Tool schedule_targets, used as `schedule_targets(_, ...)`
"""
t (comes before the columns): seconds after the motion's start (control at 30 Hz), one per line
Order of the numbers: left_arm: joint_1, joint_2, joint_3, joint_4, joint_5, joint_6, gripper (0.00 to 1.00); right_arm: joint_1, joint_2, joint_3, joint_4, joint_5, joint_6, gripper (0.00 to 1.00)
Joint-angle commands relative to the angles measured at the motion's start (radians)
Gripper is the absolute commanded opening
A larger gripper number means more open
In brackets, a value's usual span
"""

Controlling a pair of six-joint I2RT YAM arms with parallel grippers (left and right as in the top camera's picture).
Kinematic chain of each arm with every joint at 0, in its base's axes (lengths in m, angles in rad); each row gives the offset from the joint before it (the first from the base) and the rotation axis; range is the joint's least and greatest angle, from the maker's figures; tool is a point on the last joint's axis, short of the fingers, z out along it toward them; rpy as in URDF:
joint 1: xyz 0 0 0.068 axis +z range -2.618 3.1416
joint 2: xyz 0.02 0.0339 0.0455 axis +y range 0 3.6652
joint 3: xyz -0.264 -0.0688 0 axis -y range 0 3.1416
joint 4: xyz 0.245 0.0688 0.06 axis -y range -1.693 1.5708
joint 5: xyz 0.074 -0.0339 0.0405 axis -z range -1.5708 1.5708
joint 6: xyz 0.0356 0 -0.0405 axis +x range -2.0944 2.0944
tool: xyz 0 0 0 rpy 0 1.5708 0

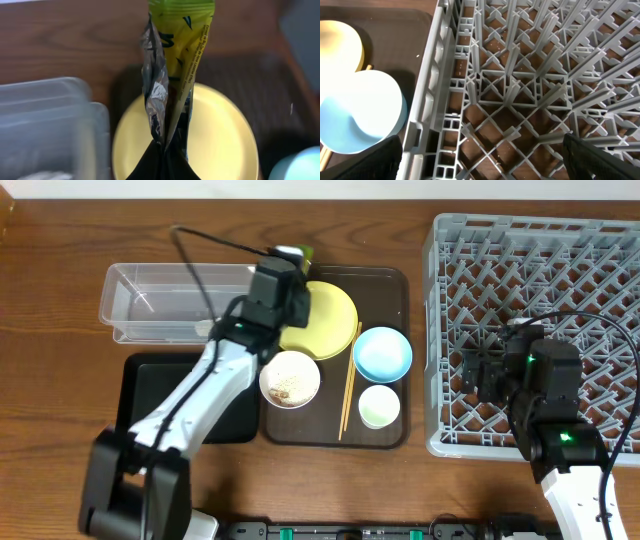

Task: Sort waste into correct bins and load items into the dishwasher rack
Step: 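Carry the wrapper with the left gripper and drop it into the clear bin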

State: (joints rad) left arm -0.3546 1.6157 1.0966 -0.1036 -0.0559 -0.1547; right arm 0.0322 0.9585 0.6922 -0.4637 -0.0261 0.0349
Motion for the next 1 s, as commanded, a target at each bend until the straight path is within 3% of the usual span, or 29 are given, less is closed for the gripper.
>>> schedule_targets(0.0, 0.066, -0.011, 0.009, -0.004, -0.099, -0.27, 0.06, 0.01, 0.001, 0.022, 0.0, -0.001, 0.013, 0.99)
schedule_targets(0.17, 0.181, -0.008, 0.009, -0.078, -0.099, -0.674, 0.06, 0.01, 0.001, 0.022, -0.001, -0.001, 0.013, 0.99)
schedule_targets(0.3, 0.252, 0.007, 0.009, -0.125, -0.099, -0.805, 0.09, 0.01, 0.001, 0.022, 0.0, -0.001, 0.013, 0.99)
schedule_targets(0.37, 0.273, 0.017, 0.009, -0.123, -0.099, -0.805, 0.16, 0.01, 0.001, 0.022, 0.0, -0.001, 0.013, 0.99)
schedule_targets(0.47, 0.294, 0.03, 0.009, -0.124, -0.095, -0.804, 0.4, 0.01, 0.001, 0.022, 0.0, -0.001, 0.013, 0.99)
schedule_targets(0.53, 0.296, 0.029, 0.009, -0.117, -0.087, -0.77, 0.5, 0.01, 0.001, 0.022, 0.0, -0.001, 0.013, 0.99)
schedule_targets(0.8, 0.269, -0.067, 0.009, -0.13, -0.056, -0.478, 0.51, 0.01, 0.001, 0.022, 0.0, -0.001, 0.013, 0.99)
schedule_targets(0.97, 0.17, -0.161, 0.009, -0.216, -0.056, -0.31, 0.51, 0.01, 0.002, 0.022, -0.001, -0.001, 0.013, 0.99)
